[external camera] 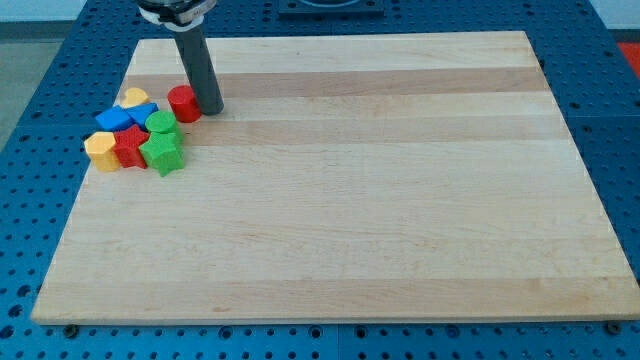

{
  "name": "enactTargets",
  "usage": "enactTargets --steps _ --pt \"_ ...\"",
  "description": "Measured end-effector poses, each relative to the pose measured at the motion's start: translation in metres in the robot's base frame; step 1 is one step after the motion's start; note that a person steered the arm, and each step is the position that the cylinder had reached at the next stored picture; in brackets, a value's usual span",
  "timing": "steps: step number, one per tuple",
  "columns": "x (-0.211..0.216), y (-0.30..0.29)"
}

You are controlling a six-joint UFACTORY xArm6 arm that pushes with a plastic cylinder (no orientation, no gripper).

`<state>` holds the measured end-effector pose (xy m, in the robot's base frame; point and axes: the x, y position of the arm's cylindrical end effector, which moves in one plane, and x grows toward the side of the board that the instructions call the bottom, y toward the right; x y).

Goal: Push the red circle into the group of blocks

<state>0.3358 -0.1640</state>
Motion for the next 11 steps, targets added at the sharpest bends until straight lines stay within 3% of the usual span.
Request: enactTargets --steps 3,9,10,11 --pt "-0.041 -0.001" --pt "-0.007 -0.021" --pt "-0.018 -0.011" --pt "-0.061 0.057"
